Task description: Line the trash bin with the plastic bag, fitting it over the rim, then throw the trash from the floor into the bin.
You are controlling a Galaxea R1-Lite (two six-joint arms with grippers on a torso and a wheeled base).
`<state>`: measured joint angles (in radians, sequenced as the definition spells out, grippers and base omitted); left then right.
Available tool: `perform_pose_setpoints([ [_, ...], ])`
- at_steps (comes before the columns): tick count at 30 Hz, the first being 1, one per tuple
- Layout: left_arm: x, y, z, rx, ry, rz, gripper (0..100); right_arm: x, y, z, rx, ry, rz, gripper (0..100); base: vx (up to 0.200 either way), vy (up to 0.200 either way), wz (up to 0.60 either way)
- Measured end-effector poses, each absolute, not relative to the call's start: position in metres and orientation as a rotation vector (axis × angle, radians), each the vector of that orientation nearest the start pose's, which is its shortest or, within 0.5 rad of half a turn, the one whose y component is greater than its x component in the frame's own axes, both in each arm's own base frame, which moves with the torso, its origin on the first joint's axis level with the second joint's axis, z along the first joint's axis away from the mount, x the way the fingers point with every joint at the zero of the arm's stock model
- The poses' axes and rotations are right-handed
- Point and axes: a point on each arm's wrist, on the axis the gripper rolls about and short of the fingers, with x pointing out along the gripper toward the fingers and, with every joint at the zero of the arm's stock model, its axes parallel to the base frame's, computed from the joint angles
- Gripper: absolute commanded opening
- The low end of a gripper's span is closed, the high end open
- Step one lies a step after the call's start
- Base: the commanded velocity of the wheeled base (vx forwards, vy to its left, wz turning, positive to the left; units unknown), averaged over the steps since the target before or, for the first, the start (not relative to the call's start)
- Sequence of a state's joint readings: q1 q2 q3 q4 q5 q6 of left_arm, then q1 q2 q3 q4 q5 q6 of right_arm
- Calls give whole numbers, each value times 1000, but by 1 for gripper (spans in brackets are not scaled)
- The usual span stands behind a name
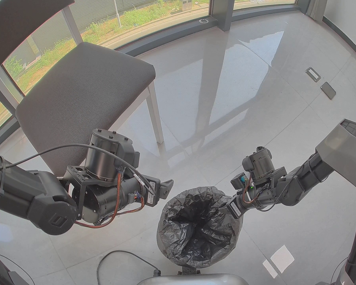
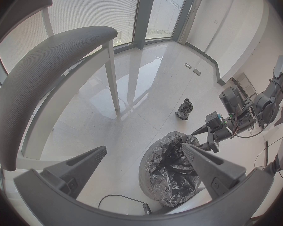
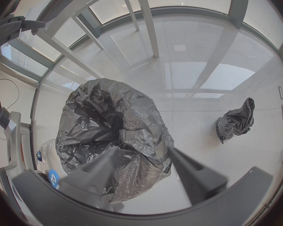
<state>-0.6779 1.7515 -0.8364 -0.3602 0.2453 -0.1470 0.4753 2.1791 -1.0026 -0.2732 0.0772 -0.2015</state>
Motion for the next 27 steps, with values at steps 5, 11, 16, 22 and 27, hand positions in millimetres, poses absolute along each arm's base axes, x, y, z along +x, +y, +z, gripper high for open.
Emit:
perform_pose_setpoints([
  [5, 241, -188, 147, 110, 535, -383, 100, 330, 172, 35, -360, 838, 602, 100, 0, 0, 0],
  [11, 241, -187, 146, 112, 537, -383, 100, 330, 171, 41, -346, 825, 596, 100, 0, 0, 0],
  [16, 240, -187, 147, 112, 537, -383, 100, 329, 171, 45, -344, 818, 594, 100, 0, 0, 0],
  [22, 240, -187, 147, 111, 535, -383, 100, 328, 170, 46, -343, 816, 595, 0, 0, 0, 0],
  [27, 240, -187, 148, 110, 533, -384, 100, 327, 170, 45, -343, 824, 594, 0, 0, 0, 0],
])
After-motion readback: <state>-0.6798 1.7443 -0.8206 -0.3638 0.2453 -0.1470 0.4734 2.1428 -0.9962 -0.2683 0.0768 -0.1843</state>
